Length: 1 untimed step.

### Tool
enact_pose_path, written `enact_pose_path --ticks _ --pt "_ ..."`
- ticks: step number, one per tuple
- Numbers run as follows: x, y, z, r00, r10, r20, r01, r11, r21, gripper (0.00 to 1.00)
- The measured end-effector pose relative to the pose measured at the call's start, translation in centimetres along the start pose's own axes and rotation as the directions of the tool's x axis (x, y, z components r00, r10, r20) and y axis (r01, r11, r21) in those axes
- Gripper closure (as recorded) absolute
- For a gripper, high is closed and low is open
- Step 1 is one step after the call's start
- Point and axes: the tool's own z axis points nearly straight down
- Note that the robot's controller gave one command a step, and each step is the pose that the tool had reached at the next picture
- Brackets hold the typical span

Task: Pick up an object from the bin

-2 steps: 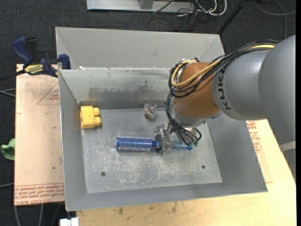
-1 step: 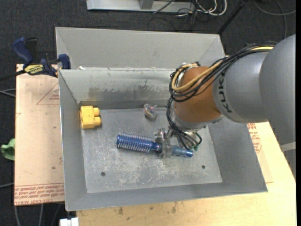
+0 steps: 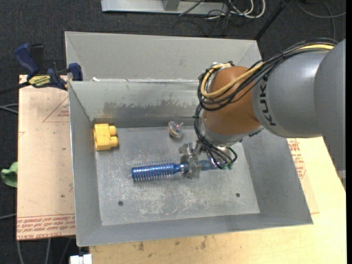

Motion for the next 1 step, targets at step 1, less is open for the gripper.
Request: enact_pose_path --ticks 1 --pt "-1.68 -2.9 -15.89 1.0 -0.005 0.007 0.005 1.0 0.003 1.0"
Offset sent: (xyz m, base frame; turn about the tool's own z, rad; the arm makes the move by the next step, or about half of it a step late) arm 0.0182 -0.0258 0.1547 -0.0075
